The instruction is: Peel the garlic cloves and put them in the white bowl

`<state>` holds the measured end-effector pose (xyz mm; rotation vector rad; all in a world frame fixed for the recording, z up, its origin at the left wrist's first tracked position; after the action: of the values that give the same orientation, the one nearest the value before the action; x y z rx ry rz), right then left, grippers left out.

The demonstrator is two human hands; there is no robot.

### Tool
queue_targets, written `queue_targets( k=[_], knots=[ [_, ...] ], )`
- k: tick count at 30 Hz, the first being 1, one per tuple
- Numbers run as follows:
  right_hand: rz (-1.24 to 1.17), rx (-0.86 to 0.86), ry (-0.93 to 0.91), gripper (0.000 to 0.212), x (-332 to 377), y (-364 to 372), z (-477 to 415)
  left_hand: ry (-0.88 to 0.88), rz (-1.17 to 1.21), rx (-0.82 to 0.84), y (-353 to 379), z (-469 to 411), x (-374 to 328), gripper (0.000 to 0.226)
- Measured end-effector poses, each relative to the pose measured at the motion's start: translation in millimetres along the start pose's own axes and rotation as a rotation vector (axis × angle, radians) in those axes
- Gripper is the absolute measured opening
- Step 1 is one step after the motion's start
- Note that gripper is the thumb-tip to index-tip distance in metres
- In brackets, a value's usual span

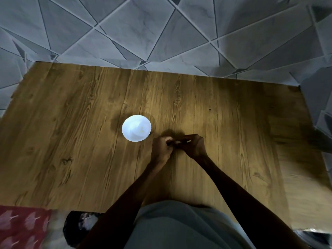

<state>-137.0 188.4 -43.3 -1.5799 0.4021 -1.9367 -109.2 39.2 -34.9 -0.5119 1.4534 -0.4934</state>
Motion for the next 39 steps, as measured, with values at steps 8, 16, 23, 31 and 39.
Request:
queue_targets(
  k=[8,16,23,31,39],
  knots=[
    [0.063,-0.038,-0.075,0.01,11.2,-11.9,-1.9,-0.197,0.243,-0.012,-2.6,0.9,15.7,0.017],
    [-0.044,-0.02,-0.106,0.012,19.1,-15.3,38.8,-0.496,0.912,0.065,-4.9,22.7,2.5,0.013],
    [-0.262,0.016,0.175,0.008,-4.0,-2.5,67.9,-0.416,0.774,0.2,0.9,48.3,3.0,0.017],
    [0.161,-0.087,0.065,0.011,-4.4,4.1,83.5,0.14,-0.175,0.114,-5.6,58.9,24.6,0.037],
    [0.333,-0.053,0.097,0.015,-2.6,11.2,82.5,0.209,-0.362,0.118,-6.6,64.3,29.7,0.048]
  ],
)
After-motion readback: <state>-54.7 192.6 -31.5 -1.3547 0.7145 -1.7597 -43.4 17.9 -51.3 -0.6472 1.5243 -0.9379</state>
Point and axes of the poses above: each hand's wrist, its own z-axis away from the middle knuckle, its own y-axis out of the palm, x = y × z, the point moved 3 cm from there along -z, towards the middle knuckle, and after that the axes turned 10 degrees about y, right-handed, at the moved point
